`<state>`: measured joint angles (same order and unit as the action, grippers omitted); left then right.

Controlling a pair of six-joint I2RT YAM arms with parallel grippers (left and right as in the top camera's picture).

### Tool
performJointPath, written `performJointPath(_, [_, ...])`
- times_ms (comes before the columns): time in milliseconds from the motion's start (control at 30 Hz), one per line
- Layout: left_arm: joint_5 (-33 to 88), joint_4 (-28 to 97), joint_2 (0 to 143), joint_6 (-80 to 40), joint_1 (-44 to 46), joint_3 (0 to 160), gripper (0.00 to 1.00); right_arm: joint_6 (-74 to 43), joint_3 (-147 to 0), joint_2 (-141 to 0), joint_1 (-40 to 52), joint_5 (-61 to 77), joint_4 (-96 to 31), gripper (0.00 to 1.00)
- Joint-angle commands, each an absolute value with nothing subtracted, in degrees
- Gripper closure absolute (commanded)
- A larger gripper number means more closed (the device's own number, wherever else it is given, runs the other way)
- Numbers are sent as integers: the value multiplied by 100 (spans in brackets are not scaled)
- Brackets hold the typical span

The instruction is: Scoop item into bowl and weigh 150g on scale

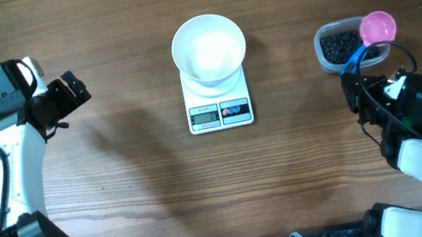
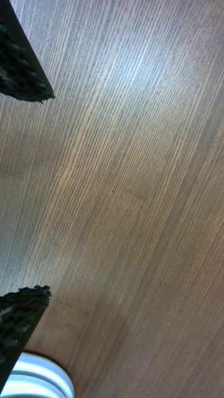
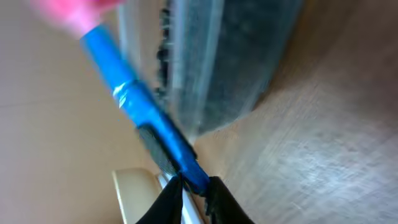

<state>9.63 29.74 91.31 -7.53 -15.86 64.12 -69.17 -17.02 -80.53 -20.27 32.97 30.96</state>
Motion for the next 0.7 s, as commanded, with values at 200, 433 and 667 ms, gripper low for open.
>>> performJointPath(200, [930, 2958, 9000, -622, -1592, 6418, 0, -6917, -1730, -8075, -2010, 4134, 3647, 96])
performJointPath(433, [930, 2958, 9000, -622, -1592, 6418, 0, -6919, -1802, -7907, -2010, 4934, 3640, 95])
performJointPath(667, [930, 2958, 9000, -622, -1592, 6418, 0, -7367, -1994, -7644, -2010, 5266, 3542, 95])
